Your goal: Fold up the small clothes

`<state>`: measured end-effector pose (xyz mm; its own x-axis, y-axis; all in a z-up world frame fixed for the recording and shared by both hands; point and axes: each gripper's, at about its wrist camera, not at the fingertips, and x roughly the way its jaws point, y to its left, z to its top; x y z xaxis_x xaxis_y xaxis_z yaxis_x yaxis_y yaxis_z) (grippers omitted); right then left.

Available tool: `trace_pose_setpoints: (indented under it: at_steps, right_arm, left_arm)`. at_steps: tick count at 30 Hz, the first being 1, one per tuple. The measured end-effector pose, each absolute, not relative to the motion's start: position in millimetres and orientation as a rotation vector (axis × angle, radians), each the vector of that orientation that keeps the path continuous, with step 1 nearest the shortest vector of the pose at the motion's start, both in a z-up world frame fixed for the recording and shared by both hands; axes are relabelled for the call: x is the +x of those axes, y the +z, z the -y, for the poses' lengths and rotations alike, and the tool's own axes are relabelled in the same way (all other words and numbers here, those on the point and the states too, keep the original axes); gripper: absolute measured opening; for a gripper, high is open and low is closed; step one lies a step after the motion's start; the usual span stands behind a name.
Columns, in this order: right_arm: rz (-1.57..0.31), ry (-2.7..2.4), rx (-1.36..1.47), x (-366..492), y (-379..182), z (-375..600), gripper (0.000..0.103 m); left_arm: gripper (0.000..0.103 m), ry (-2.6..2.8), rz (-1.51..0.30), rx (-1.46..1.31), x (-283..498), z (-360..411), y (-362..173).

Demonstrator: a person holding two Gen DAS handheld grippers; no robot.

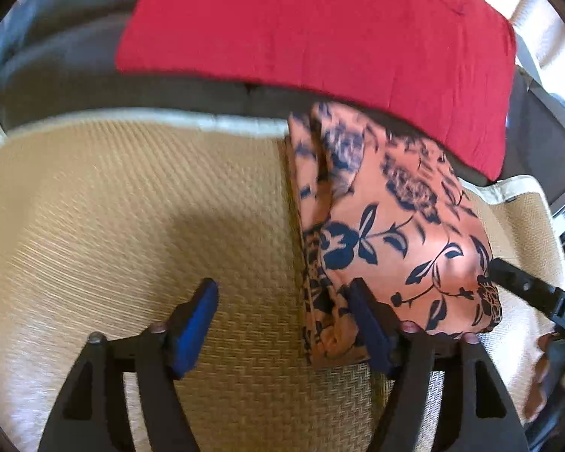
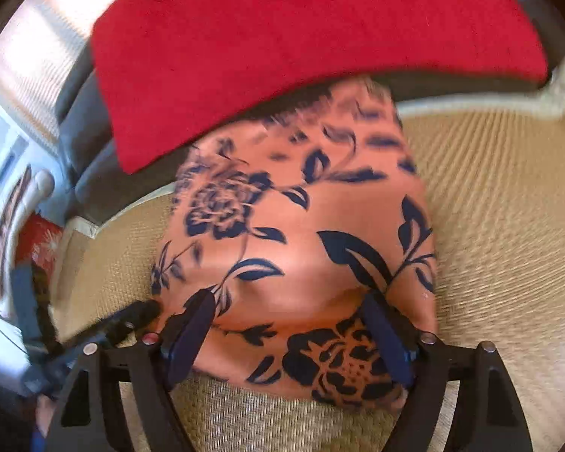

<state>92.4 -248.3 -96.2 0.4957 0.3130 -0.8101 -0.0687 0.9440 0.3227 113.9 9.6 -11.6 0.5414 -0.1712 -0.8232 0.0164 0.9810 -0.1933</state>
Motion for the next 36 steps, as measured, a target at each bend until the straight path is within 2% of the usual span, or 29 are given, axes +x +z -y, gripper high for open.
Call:
trace_pose_setpoints:
  at_steps: [2,4,8,23,36]
  right_arm:
    - [-0.984,0.185,0.181,84,-73,237,0.085]
    - [-0.953,0.142,0.102,76,-58,229,0.091]
    - [-0.944,0.098,0.005,60,-36,225,0.101]
    - [-0.895,-0.006,-0.027,28,-5,232,0.103]
    - [-0.9,0.002,-0.051,38,-3,233,0.103]
  left_arm:
    - [0.085,-0.087,-0.94,-0.133,103,-5,10]
    - [0.091,-0.058,-0.891,-0.097,87,1,32]
    - [0.095,-0.045,-0.834,-0.039,70,10,59]
    - [0.1,-0.071,-0.747,-0.001,52,39,93]
    - [0.1,-0.103,-0.737,0.023,66,51,92]
